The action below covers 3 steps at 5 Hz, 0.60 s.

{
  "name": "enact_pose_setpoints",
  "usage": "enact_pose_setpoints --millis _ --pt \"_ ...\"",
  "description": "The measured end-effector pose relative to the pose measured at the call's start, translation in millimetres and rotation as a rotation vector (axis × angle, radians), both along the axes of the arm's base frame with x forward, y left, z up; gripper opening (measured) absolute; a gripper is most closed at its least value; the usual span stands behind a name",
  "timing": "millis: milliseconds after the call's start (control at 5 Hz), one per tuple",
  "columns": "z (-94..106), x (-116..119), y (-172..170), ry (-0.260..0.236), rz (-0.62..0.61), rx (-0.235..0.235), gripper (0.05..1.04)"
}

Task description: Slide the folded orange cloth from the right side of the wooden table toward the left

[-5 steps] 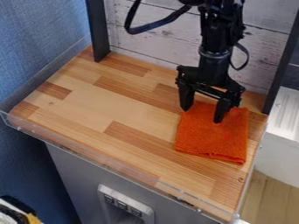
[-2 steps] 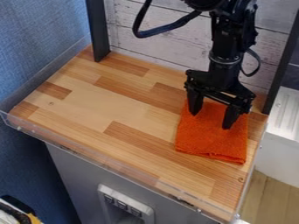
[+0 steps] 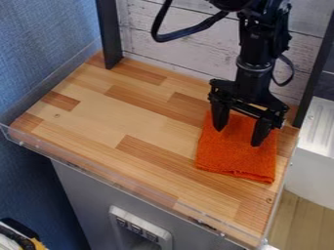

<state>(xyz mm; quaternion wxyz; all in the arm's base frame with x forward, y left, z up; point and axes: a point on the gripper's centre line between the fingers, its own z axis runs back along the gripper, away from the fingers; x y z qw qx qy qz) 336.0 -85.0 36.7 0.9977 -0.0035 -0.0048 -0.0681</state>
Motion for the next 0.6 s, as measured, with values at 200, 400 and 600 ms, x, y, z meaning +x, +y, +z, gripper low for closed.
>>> enact_pose_setpoints --millis 200,400,600 --pt "0.5 -1.9 -1.6 0.016 -0.002 -0.006 0.683" --pt "1.0 -2.0 -2.5 0.016 -0.010 -0.015 0.382" --pt "0.5 -0.2 -1.9 0.008 -0.018 -0.021 0.164"
